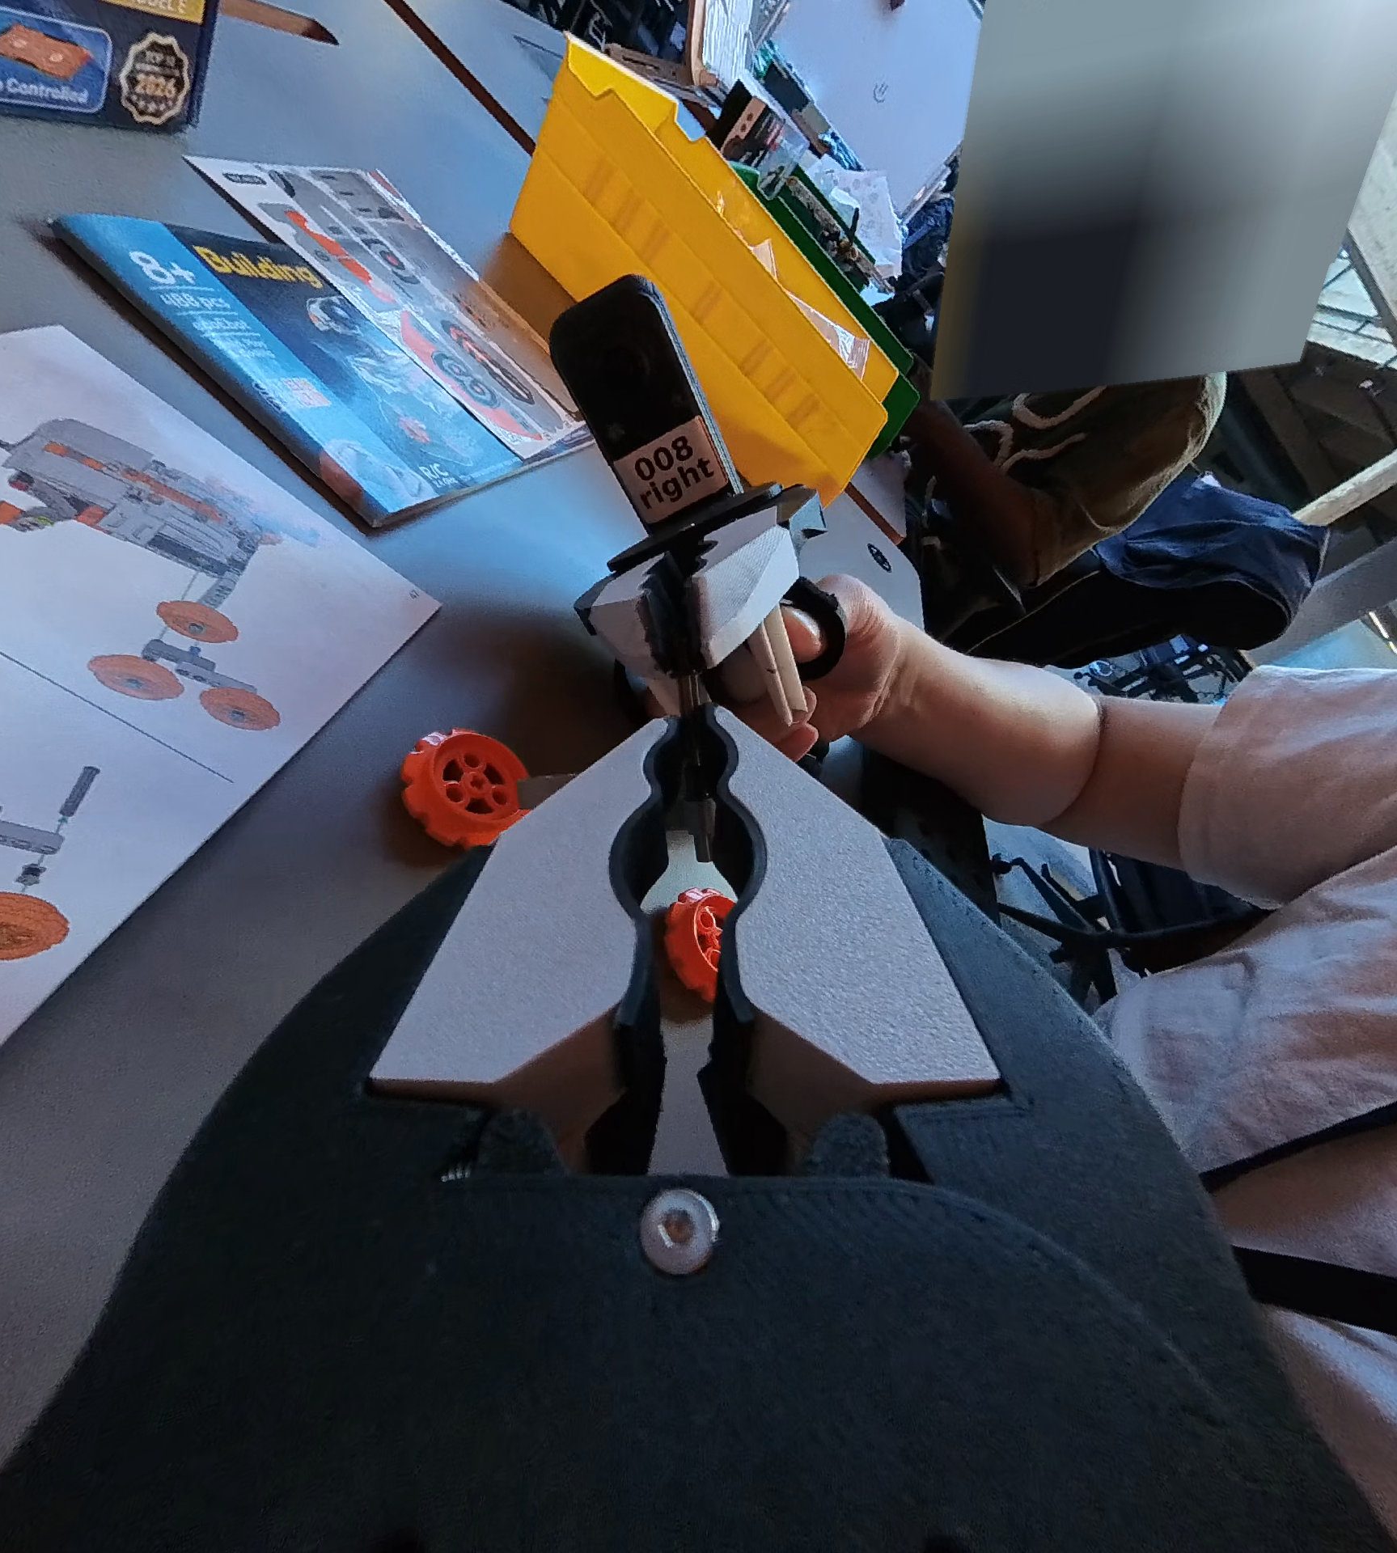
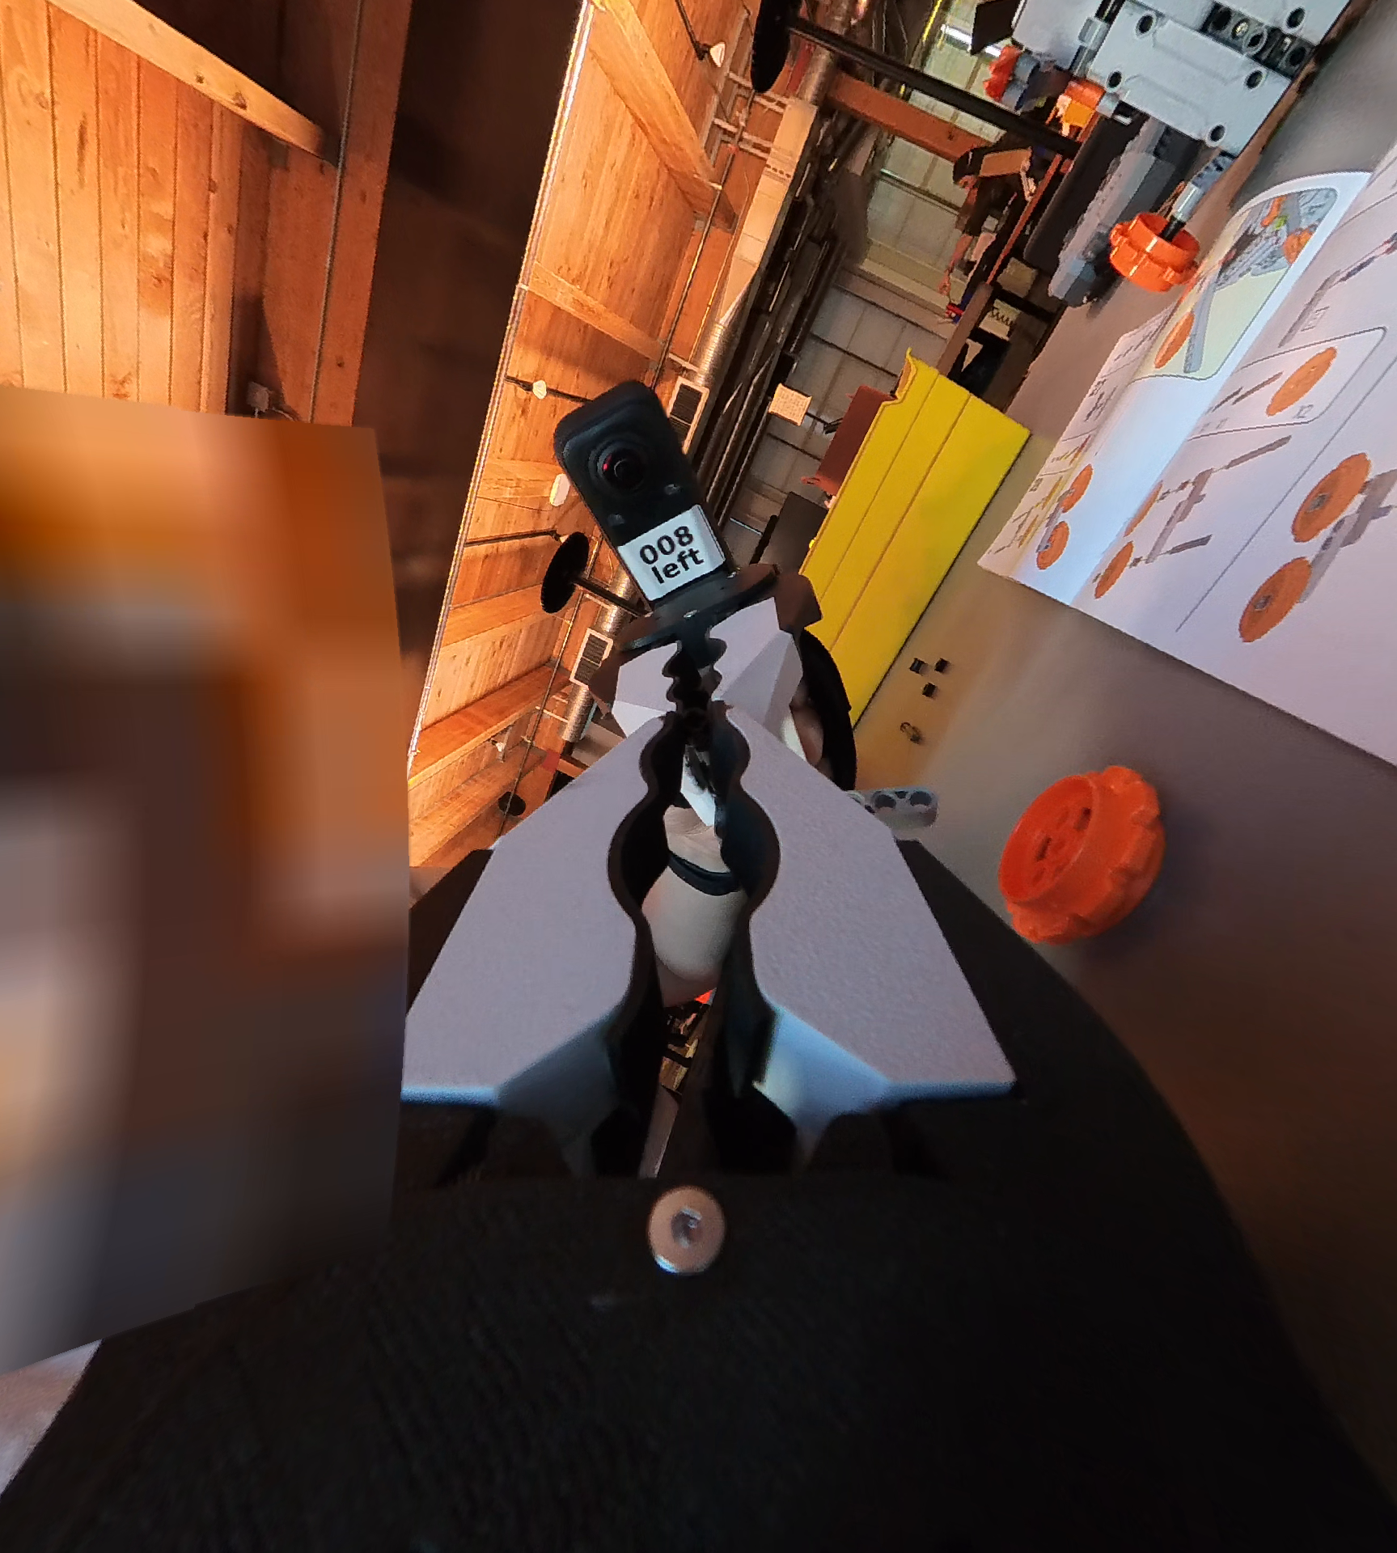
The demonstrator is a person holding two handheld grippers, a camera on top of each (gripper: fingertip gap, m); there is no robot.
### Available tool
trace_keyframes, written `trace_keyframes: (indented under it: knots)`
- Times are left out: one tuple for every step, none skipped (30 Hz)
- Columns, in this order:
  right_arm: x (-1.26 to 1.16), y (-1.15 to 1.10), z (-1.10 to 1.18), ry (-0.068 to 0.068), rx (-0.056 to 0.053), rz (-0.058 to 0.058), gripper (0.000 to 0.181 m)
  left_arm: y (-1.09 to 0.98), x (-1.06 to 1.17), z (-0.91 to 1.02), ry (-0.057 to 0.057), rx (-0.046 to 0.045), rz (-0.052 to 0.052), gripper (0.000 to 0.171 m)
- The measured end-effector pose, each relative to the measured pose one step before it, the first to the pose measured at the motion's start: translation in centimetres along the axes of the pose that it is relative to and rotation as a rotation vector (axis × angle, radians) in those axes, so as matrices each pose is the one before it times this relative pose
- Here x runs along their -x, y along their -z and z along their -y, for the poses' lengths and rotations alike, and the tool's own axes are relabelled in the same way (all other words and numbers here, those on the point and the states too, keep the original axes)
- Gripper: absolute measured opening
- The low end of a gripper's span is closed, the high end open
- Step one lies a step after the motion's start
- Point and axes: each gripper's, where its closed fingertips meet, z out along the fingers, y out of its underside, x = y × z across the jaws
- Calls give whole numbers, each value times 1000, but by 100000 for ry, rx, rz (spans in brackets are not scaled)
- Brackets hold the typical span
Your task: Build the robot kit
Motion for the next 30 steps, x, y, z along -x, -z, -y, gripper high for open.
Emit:
trace_keyframes:
  knots:
    - [23, 1, 19, -10, -197, 185, 5, 2, -33, 34, 274, -263, -352, 0]
    - [11, 3, 0, 411, -50, -75, 5, -5, -12, 13, 268, -264, -242, 0]
    - [33, -2, 17, 846, -11, -182, 5, 10, -17, 46, 305, -503, -212, 0]
    - [-5, -5, -13, 720, 161, -337, 5, 21, -8, -1, 171, 0, -125, 0]
    - [-5, -18, 9, 869, -115, -331, 5, 43, 14, 67, -66, -356, 100, 0]
    - [5, 4, 14, 737, -30, -309, 5, 42, -17, 63, 160, -450, 0, 0]
    - [2, -8, -7, 782, 98, -352, 5, 12, -11, 0, 184, 11, -139, 0]
    - [-31, -12, 42, 1149, -243, -611, 5, 20, 23, 45, 188, -315, 150, 0]
    - [4, 0, 15, 1219, -41, -489, 5, 4, 4, 28, 195, -325, -20, 0]
    - [-31, -18, -3, 767, -23, -565, 5, -17, 14, -31, 181, 209, -60, 0]
    - [-47, 8, 40, 536, -365, -508, 5, 4, 51, 24, 286, -311, 160, 0]
    - [-10, -3, 33, 1111, -145, -478, 5, -5, 21, 11, 590, -261, -149, 0]
    - [63, -24, 87, 2087, -565, -347, 5, 21, -15, 89, 860, -619, -601, 0]
    - [-39, -37, 65, 1114, -431, -617, 5, 30, 22, 72, 970, -497, -377, 0]
    - [-108, 5, 89, -920, -581, -289, 5, 14, 114, 40, 239, -463, 382, 0]
    - [-66, 11, 153, -1698, -1088, 344, 5, -33, 118, 64, -88, -476, 494, 0]
    - [-39, 12, 204, -1443, -1659, 535, 5, -46, 75, 135, 332, -863, 238, 0]
    - [-130, 7, 207, -705, -1583, -347, 5, -60, 126, 131, 600, -881, 384, 0]
    - [-256, 25, 184, -30, -934, -1530, 6, -79, 244, 68, 379, -515, 880, 0]
    - [-168, -1, 225, 672, -1230, -1274, 6, -83, 239, 113, 542, -938, 669, 0]
    - [-57, -47, 207, 400, -1301, -375, 6, -97, 112, 134, 1535, -986, -452, 0]
    - [-54, -16, 289, -744, -1747, -9, 5, -77, 98, 219, 1943, -1379, -721, 0]
    - [-86, -24, 264, -1438, -1470, 164, 5, -77, 140, 240, 1480, -1321, -391, 0]
    - [-33, 3, 229, -1018, -1042, 643, 5, -79, 85, 200, 876, -753, -357, 0]
    - [-84, 57, 243, -974, -1157, 300, 5, -98, 116, 193, 1, -745, 295, 0]
    - [-130, 69, 181, -1142, -902, -115, 5, -159, 167, 89, -932, -253, 959, 0]
    - [-49, 63, 104, -475, -259, -24, 5, -154, 117, -17, -1178, 518, 743, 0]
    - [35, 51, 116, -57, -326, 243, 6, -84, 1, 93, -367, -213, -7, 0]
    - [41, 3, 45, 375, -54, 88, 6, -39, -83, 132, -436, -468, -356, 0]
    - [-6, 4, -9, 609, 386, -281, 6, -29, -8, 6, -1091, 178, 266, 0]
